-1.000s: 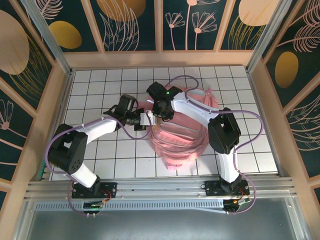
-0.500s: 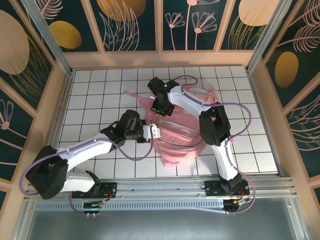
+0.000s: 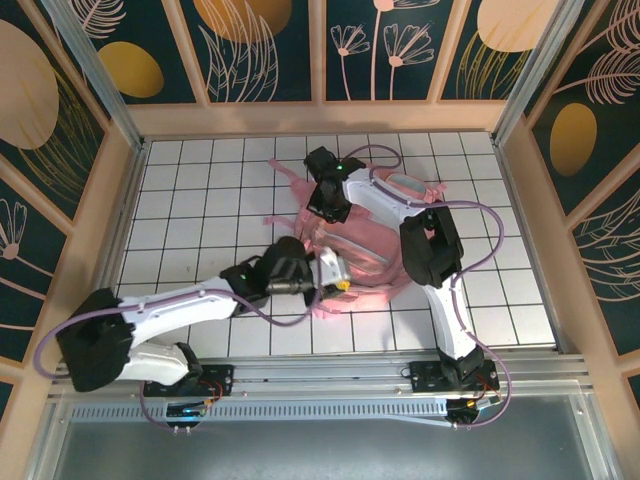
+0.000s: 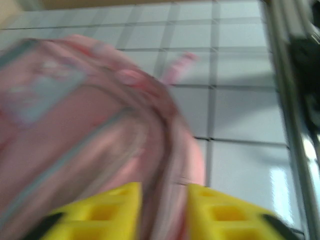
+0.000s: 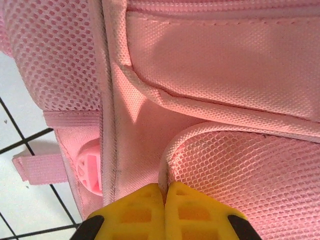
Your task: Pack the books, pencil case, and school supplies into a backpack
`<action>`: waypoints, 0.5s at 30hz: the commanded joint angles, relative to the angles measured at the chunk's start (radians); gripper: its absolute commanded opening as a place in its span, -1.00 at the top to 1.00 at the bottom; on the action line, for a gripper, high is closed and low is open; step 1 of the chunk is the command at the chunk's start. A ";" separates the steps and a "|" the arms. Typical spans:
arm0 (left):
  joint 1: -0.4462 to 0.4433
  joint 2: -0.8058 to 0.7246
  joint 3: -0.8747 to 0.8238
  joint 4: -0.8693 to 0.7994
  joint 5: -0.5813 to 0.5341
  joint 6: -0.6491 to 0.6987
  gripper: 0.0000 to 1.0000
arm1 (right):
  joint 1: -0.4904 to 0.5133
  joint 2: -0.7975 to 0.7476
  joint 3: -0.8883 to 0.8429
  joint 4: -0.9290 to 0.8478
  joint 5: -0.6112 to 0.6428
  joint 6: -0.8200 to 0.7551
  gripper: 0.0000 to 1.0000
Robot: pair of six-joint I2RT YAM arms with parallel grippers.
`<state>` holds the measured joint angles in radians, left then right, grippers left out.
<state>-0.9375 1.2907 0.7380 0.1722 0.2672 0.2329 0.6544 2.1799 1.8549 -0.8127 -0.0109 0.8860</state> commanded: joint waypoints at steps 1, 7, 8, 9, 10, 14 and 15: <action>0.081 -0.106 0.081 -0.076 -0.221 -0.305 -0.44 | -0.025 -0.107 -0.093 0.099 -0.030 -0.194 1.00; 0.269 -0.072 0.212 -0.327 -0.297 -0.630 -0.56 | -0.013 -0.234 -0.201 0.244 -0.258 -0.575 1.00; 0.297 -0.055 0.220 -0.352 -0.291 -0.673 -0.52 | -0.005 -0.247 -0.207 0.256 -0.279 -0.627 1.00; 0.322 -0.040 0.227 -0.370 -0.281 -0.713 -0.49 | 0.003 -0.254 -0.206 0.260 -0.289 -0.684 1.00; 0.344 -0.028 0.228 -0.378 -0.265 -0.752 -0.49 | 0.010 -0.255 -0.201 0.255 -0.289 -0.730 1.00; 0.413 -0.025 0.200 -0.342 -0.167 -0.864 -0.50 | 0.041 -0.260 -0.213 0.274 -0.343 -0.853 1.00; 0.430 -0.030 0.190 -0.335 -0.145 -0.891 -0.51 | 0.056 -0.263 -0.224 0.286 -0.349 -0.888 1.00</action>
<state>-0.5407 1.2728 0.9424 -0.1329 0.0460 -0.4961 0.6651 1.9720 1.6463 -0.6403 -0.2424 0.2161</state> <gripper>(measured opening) 0.751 0.049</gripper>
